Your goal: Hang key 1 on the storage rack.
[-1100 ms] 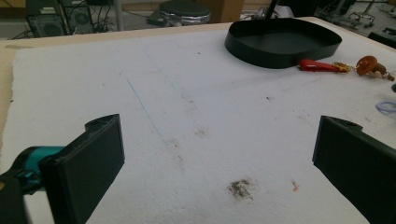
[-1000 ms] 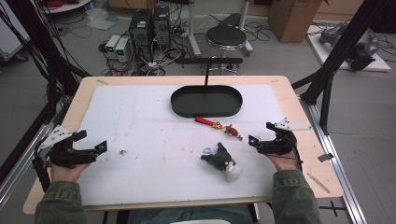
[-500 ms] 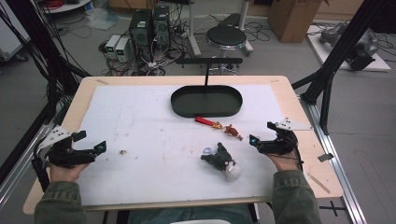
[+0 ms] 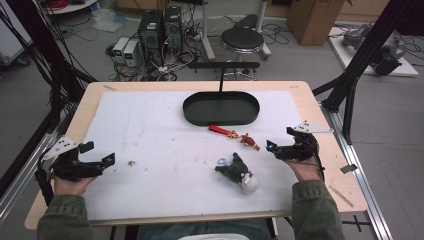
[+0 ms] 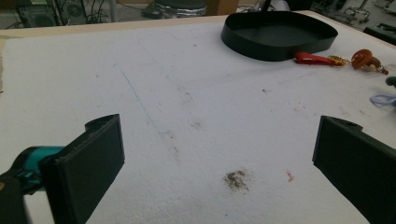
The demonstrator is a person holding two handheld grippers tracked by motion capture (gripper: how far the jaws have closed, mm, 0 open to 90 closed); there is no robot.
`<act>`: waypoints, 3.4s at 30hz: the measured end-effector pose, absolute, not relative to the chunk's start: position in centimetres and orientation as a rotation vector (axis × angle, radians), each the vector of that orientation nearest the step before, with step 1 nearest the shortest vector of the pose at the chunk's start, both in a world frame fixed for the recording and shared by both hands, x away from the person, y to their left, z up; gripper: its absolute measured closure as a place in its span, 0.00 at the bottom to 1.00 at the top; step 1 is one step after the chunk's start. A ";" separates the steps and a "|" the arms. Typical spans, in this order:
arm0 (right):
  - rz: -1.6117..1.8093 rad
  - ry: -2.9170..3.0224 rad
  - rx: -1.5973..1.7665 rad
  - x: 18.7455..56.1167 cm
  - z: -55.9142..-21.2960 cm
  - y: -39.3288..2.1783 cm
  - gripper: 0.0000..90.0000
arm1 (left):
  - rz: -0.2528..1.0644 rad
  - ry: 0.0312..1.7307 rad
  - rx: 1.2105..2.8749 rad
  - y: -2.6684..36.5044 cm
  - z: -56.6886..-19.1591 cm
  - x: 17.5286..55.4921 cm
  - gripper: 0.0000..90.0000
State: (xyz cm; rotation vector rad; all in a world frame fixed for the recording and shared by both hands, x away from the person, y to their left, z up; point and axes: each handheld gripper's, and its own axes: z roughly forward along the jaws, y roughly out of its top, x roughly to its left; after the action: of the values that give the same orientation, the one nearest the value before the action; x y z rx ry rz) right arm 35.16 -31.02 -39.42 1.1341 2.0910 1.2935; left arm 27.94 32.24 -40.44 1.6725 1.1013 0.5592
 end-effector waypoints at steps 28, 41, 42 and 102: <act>1.086 2.345 0.964 39.8 -35.8 -26.1 0.01 | 0.571 1.114 1.648 32.6 -40.5 27.9 0.03; 1.033 2.436 0.899 41.4 -35.2 -23.1 0.01 | 0.579 1.118 1.648 32.7 -40.5 27.9 0.03; 1.037 2.445 0.893 41.5 -35.2 -22.8 0.01 | 0.579 1.120 1.646 32.7 -40.5 27.9 0.03; 0.562 2.963 0.589 47.6 -40.3 -11.3 0.16 | 0.564 1.127 1.691 33.0 -41.0 28.4 0.03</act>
State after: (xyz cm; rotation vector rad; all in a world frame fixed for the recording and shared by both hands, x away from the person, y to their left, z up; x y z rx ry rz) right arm 47.64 -11.34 -40.35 0.5894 2.9630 0.5624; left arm 28.35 32.96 -40.99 1.6907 1.1273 0.5644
